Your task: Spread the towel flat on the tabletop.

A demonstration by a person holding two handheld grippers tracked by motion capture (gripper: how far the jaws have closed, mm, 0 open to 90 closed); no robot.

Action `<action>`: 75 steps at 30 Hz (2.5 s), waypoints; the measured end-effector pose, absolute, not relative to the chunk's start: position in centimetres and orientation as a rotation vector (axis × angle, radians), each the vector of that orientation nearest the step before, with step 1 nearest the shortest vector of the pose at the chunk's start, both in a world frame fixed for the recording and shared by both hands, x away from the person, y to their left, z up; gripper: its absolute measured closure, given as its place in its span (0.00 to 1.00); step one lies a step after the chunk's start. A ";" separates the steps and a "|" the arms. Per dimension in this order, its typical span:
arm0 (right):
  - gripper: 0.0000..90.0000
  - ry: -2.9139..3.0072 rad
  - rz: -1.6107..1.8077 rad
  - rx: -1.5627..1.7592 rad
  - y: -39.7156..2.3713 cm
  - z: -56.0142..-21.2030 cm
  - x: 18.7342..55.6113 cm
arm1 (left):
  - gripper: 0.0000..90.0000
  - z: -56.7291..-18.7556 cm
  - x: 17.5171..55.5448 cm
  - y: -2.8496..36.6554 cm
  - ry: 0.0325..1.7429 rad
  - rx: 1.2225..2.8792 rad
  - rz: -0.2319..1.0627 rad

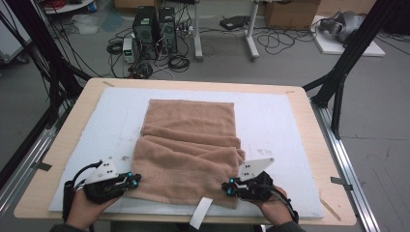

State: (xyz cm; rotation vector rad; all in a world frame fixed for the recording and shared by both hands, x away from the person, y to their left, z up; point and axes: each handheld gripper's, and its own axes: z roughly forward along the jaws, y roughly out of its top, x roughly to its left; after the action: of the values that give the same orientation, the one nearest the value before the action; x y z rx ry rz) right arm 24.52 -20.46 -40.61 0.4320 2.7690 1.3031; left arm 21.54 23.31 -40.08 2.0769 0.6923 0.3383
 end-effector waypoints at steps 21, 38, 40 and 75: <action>0.81 2.788 1.217 0.508 -18.5 -44.5 28.2 | 0.77 -44.6 25.6 21.0 0.729 2.168 0.314; 0.94 2.815 1.320 0.372 -19.0 -41.6 23.4 | 0.90 -41.8 19.2 22.3 0.650 2.112 0.254; 0.89 2.776 1.332 0.347 -19.2 -40.3 22.8 | 0.75 -40.9 19.1 22.3 0.637 2.099 0.279; 0.89 2.813 1.254 0.363 -18.9 -42.9 23.4 | 0.84 -43.3 18.5 22.7 0.660 2.140 0.186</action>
State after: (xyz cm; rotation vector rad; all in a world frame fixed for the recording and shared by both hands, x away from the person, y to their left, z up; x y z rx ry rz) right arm 23.37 -18.91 -42.95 0.3626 2.8132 1.2535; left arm 18.52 22.66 -43.29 2.1403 0.6597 0.1857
